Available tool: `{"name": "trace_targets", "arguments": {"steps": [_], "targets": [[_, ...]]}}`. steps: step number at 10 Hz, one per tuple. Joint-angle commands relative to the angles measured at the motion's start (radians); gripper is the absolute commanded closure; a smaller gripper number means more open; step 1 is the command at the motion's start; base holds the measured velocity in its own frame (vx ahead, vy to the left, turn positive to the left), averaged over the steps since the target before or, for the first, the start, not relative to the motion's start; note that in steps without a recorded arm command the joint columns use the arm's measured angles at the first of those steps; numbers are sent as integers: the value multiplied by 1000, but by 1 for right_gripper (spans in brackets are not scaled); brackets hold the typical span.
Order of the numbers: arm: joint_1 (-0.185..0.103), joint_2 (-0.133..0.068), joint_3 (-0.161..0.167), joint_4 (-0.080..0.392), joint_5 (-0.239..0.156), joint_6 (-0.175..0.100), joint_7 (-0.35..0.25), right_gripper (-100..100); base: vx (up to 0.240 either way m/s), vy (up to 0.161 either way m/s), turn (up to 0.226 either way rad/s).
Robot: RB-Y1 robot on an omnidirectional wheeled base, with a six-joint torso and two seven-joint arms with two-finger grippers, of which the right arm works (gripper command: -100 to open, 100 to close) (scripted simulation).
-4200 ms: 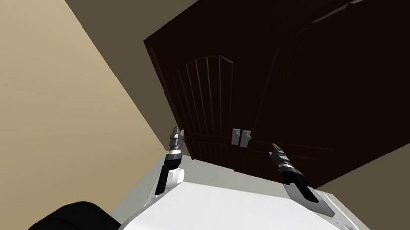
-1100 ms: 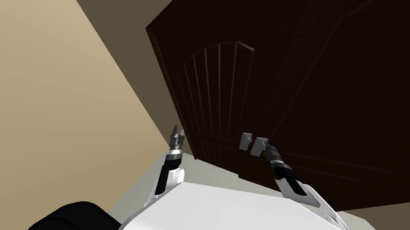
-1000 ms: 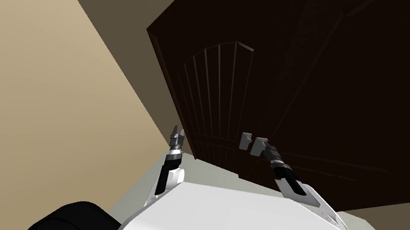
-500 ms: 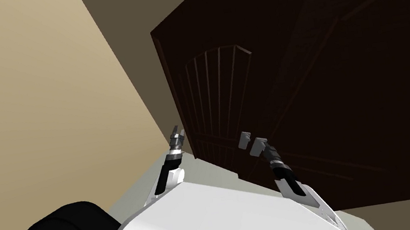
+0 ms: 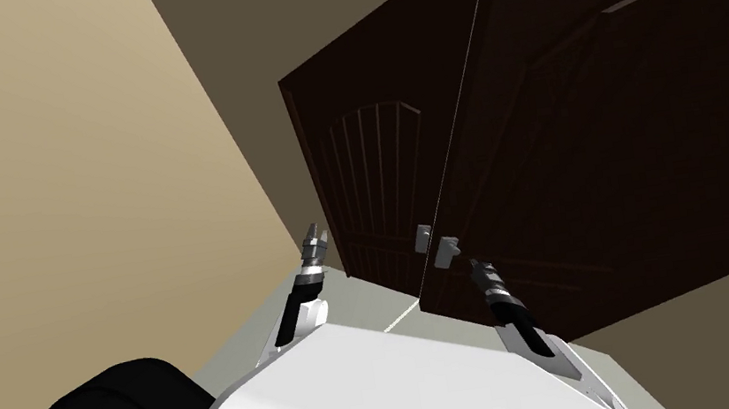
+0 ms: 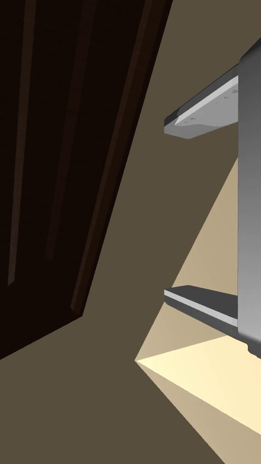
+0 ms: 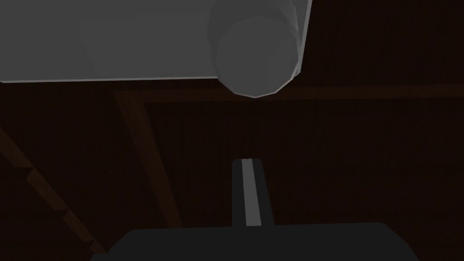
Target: Pull the door open
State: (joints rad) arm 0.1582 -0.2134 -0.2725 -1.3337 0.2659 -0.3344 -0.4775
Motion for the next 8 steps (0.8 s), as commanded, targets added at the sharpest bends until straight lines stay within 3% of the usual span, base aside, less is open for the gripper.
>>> {"name": "trace_targets", "arguments": {"steps": [1, 4, 5, 6, 8], "targets": [[-3, 0, 19, 0, 4, -13, -10, -100, -231, 27, 88], [3, -3, 51, -18, 11, -21, -27, -100, -193, 34, 62], [5, -1, 45, -17, 9, -20, -23, -100, -85, 14, 1], [6, -4, 23, 5, 2, -18, -11, -100, 56, -84, -158], [0, -4, 16, 15, -1, -17, -4, -100, 132, -131, -31]]}}
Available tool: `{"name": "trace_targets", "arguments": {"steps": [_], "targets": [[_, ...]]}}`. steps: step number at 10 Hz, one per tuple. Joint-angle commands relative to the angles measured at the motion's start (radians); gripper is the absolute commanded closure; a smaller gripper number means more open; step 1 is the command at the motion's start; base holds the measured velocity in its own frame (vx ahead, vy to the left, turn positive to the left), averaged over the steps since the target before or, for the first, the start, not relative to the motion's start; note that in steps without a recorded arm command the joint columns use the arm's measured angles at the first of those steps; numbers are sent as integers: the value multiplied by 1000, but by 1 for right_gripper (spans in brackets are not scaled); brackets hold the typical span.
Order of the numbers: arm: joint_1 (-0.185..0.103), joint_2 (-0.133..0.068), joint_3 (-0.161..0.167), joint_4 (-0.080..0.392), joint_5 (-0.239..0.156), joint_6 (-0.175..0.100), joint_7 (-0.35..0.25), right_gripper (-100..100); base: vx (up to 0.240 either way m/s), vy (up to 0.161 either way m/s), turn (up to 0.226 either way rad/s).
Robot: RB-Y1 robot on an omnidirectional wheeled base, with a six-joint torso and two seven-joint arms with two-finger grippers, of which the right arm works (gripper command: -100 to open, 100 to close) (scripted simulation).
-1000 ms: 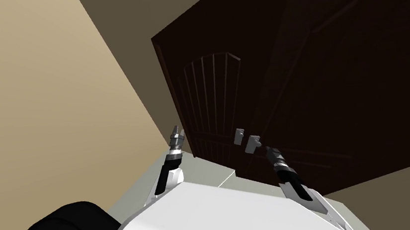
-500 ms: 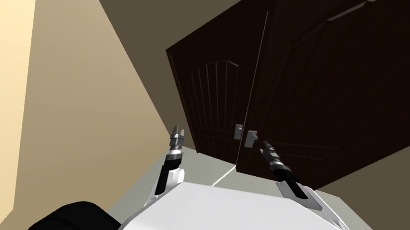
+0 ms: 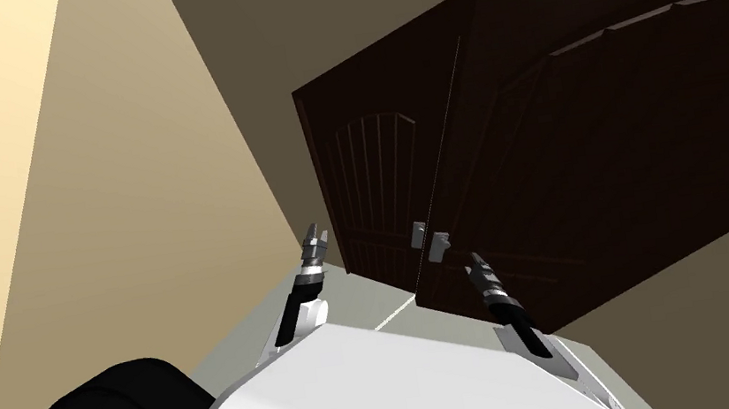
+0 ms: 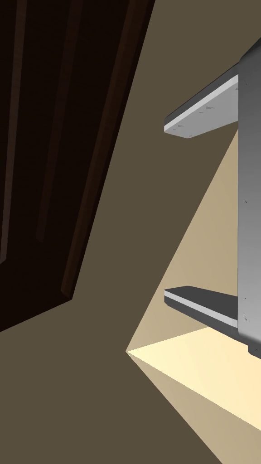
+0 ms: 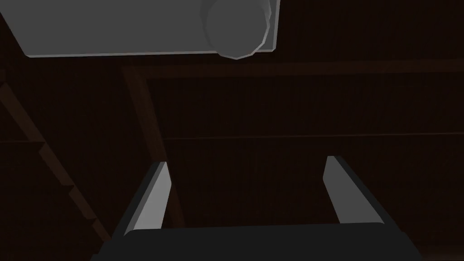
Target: Pull the door open
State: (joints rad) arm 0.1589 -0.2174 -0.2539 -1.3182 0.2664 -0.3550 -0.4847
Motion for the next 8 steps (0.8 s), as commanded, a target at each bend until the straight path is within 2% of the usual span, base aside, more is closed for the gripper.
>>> {"name": "trace_targets", "arguments": {"steps": [1, 4, 5, 6, 8], "targets": [[-7, 2, -4, 5, -3, 3, 7, -100, 182, -70, 31], [-35, 12, 9, 6, -2, -2, 13, -100, 224, 50, 93], [-25, 9, 6, 3, -3, -1, 11, -100, 108, 31, 23], [-25, 9, 6, 3, -3, -1, 11, 100, -11, -1, -24], [-25, 9, 6, 3, -3, -1, 11, 100, -36, -10, 14]]}}
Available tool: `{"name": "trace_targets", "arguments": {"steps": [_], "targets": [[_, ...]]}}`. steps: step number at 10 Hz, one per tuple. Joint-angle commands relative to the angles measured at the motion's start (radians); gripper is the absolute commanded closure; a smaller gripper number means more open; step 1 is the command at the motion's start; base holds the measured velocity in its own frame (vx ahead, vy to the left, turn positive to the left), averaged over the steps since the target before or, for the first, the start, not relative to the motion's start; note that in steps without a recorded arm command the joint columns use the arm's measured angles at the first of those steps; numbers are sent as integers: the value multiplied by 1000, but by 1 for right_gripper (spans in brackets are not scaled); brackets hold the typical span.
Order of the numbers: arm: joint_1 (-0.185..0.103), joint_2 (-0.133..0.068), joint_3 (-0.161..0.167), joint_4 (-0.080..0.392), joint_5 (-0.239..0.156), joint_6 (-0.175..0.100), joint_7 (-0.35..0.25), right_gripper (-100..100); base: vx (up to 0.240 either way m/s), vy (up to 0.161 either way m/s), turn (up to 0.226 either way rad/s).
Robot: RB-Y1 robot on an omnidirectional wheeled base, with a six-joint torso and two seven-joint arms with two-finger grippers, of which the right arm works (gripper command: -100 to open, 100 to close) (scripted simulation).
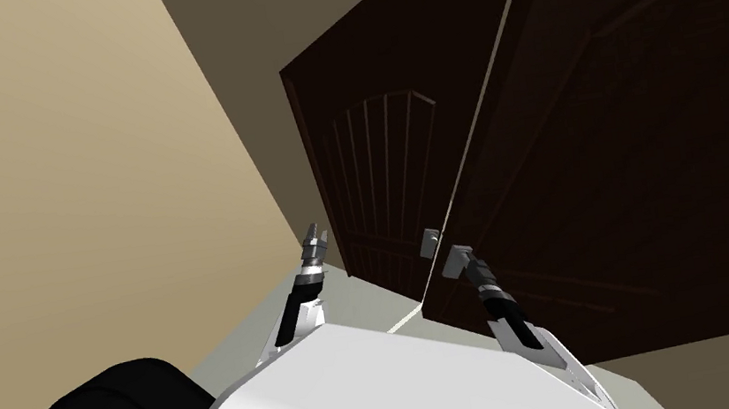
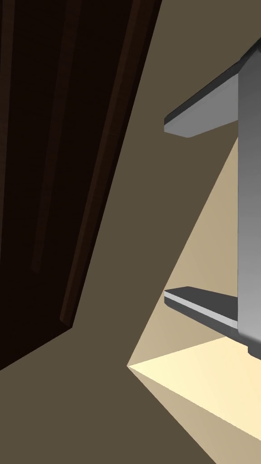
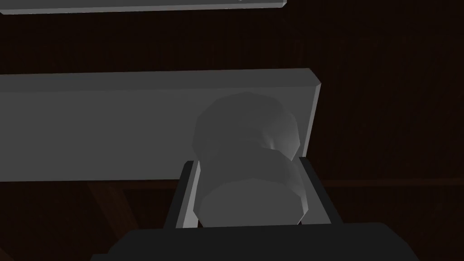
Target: Pull the door open
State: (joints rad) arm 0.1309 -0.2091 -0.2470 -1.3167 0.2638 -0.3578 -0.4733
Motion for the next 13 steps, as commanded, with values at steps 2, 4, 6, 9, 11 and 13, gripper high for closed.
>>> {"name": "trace_targets", "arguments": {"steps": [2, 4, 6, 9, 11, 13], "targets": [[3, 0, -1, 2, -1, 1, -1, 100, -18, -1, -1], [20, -10, 4, 2, 2, -2, -11, 100, -65, -30, 17], [30, -21, 11, -2, 4, -8, -23, 100, -184, -65, 65], [53, -51, 46, -19, 13, -28, -62, 100, -238, -69, 119], [68, -75, 82, -36, 22, -47, -97, 100, -289, -126, 211], [79, -96, 115, -52, 30, -65, -128, 100, -193, -114, 172]]}}
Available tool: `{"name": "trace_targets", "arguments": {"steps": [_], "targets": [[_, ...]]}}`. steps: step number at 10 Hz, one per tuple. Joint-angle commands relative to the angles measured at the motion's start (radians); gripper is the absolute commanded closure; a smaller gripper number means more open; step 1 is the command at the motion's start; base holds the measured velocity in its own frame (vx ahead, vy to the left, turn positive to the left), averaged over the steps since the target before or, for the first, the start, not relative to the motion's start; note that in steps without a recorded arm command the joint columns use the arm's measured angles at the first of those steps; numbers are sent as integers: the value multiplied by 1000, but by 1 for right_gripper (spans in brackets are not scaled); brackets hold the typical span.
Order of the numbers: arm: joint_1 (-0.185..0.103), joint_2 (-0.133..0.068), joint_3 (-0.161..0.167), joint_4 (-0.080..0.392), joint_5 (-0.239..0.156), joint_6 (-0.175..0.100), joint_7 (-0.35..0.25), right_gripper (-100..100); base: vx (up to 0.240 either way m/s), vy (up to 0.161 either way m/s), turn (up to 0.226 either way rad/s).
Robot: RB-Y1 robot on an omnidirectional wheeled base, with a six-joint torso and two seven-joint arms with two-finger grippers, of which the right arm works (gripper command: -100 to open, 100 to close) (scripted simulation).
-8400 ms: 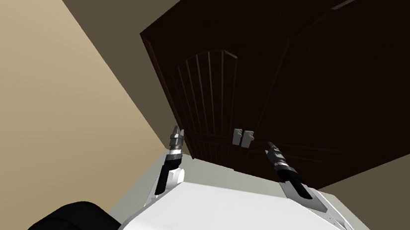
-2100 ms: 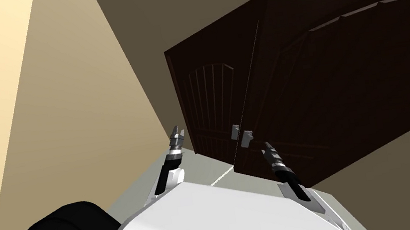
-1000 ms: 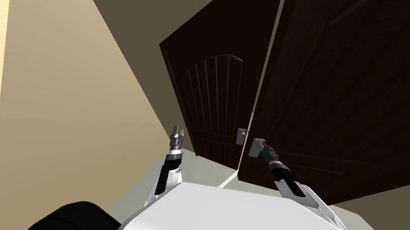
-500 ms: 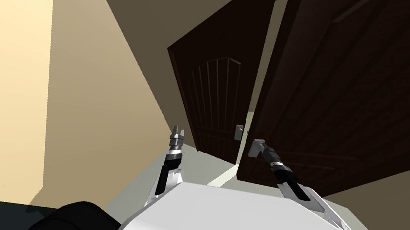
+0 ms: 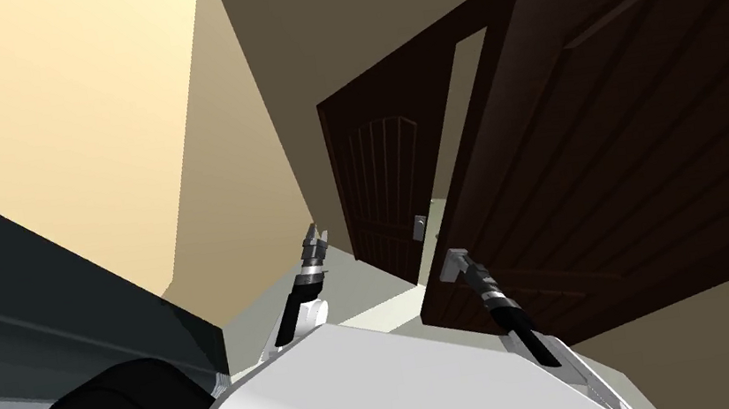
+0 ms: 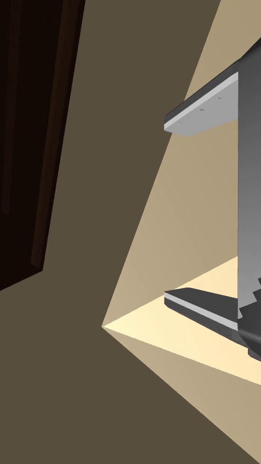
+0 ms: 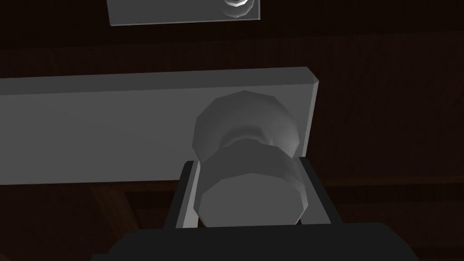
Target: Pull the door open
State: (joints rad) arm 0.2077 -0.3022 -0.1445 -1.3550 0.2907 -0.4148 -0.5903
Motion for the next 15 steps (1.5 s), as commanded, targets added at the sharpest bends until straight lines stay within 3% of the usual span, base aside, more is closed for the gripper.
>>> {"name": "trace_targets", "arguments": {"steps": [1, 2, 10, 11, 15], "targets": [[0, 0, 0, 0, 0, 0, 0, 100, -81, -47, 43], [19, -17, 11, -6, 7, -26, -24, 100, -125, -33, 114], [105, -102, 45, -39, 35, -143, -125, 100, -211, -85, 121], [101, -99, 40, -38, 33, -126, -117, 100, -93, -40, 15], [127, -134, 43, -23, 44, -197, -154, 100, -198, -82, 139]]}}
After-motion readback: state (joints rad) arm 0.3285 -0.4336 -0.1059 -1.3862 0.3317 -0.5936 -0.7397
